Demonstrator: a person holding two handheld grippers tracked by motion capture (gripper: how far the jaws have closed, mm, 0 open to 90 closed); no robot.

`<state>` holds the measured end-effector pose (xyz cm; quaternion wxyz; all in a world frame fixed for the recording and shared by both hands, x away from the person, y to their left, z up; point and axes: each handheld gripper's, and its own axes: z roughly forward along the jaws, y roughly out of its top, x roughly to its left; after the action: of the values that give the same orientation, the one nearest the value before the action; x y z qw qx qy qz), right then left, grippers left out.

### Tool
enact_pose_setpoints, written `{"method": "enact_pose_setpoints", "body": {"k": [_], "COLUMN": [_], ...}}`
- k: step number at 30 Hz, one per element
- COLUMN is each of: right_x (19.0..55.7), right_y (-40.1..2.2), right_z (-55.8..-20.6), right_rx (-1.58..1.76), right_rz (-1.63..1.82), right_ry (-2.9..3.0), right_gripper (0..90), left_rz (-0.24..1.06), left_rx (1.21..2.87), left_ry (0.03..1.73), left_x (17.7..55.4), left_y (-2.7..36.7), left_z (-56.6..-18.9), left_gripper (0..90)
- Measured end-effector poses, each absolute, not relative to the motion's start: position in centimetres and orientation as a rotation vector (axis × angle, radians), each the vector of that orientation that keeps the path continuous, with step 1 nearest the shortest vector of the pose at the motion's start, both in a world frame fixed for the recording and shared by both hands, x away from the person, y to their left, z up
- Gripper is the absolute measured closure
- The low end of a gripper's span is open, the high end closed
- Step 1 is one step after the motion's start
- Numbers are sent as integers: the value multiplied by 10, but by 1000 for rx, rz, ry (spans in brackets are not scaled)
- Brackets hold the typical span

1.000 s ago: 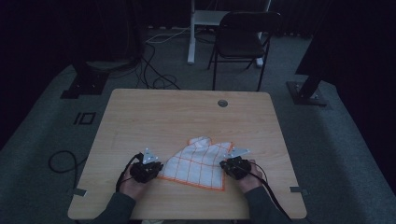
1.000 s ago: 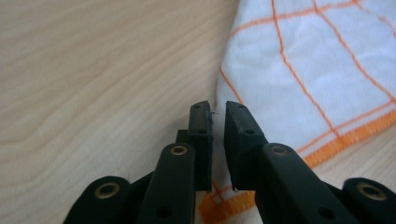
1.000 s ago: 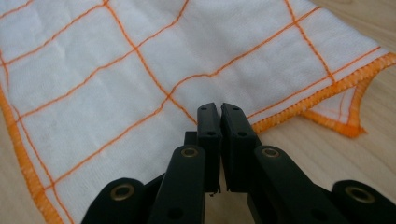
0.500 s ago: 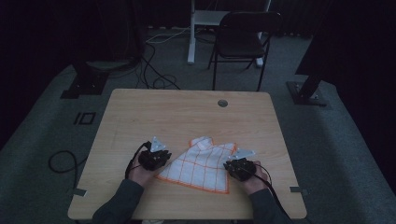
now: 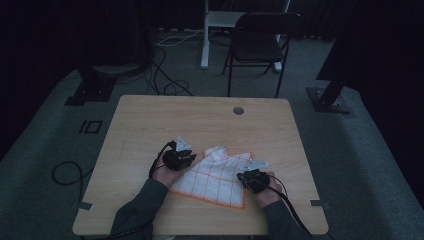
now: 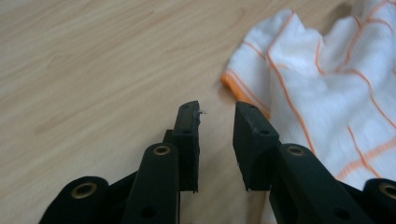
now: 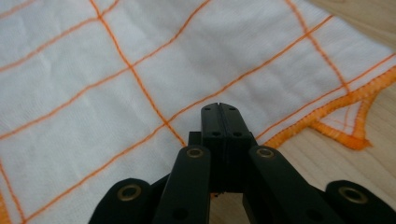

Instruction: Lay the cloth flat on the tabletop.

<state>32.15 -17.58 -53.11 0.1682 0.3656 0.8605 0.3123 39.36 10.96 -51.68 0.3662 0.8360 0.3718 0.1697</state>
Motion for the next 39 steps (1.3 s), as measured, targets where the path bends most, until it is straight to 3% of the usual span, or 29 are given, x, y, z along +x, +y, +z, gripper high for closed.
{"method": "enact_pose_setpoints", "body": {"k": [5,14,15,19,20,39], "right_x": [321,321,321,321,320,324], "right_y": [-174,-177,-177,-178,-178,-175], "right_z": [-533,-533,-533,-533,-533,-532], "right_rx": [1040,1048,1050,1050,1045,1035], "right_rz": [881,899,900,893,886,870], "right_ry": [2452,2455,2456,2456,2456,2461], "right_gripper": [900,900,900,900,900,900], "left_rz": [377,334,328,316,325,427], "left_rx": [2144,2184,2188,2206,2217,2136], "left_ry": [964,990,993,986,988,1185], "left_x": [408,425,426,425,424,405], "left_y": [94,75,74,73,75,165], "left_z": [-523,-532,-533,-534,-533,-529], "left_gripper": [705,597,603,862,878,891]}}
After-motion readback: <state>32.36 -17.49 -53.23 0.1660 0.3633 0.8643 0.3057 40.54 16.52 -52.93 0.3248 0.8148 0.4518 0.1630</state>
